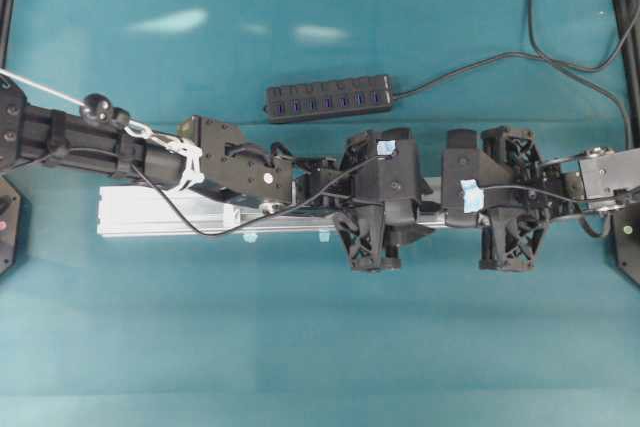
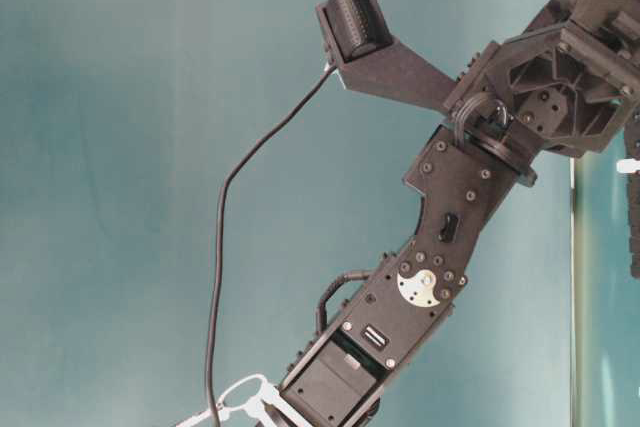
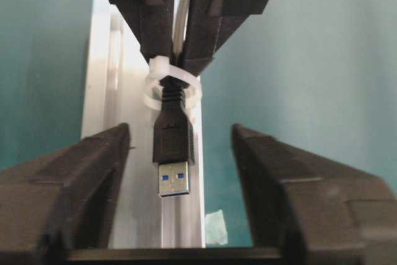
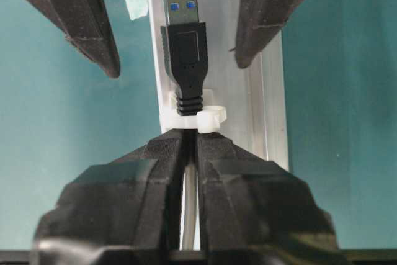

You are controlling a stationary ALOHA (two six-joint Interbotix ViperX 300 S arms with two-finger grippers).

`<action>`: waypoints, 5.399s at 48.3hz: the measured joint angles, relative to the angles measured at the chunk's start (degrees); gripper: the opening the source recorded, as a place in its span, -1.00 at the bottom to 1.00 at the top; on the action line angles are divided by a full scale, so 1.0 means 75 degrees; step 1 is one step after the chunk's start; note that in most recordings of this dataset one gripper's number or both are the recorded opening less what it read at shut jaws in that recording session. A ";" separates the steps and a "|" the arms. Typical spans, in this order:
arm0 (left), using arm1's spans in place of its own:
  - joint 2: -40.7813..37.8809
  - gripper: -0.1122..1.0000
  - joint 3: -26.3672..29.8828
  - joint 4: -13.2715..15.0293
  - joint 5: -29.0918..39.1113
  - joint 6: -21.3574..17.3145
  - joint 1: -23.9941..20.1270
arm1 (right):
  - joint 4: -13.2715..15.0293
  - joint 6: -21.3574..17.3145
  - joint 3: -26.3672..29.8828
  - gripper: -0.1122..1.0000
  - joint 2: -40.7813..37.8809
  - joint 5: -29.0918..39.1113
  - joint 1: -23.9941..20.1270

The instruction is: Pass the USB cable through three rings with both arms.

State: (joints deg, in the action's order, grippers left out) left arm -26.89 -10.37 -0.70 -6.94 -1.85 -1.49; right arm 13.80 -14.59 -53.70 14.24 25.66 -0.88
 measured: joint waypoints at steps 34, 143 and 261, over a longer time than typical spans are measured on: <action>-0.0059 -0.39 0.0105 0.0000 0.0152 0.0082 -0.0023 | -0.0059 0.0000 0.0000 -0.93 -0.0012 -0.0012 0.0012; 0.1652 -0.39 -0.0891 0.0000 0.1230 -0.0012 0.0059 | -0.0352 -0.0527 0.0375 0.47 -0.0047 -0.1559 0.0152; 0.4324 0.94 -0.3340 0.0000 0.1254 0.0914 -0.0023 | 0.0281 -0.0234 0.2273 -0.92 -0.1770 0.0926 0.0164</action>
State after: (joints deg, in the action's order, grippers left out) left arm 5.54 -35.42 -0.70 2.46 5.01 -1.67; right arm 15.91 -16.35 -36.65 0.97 32.61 0.35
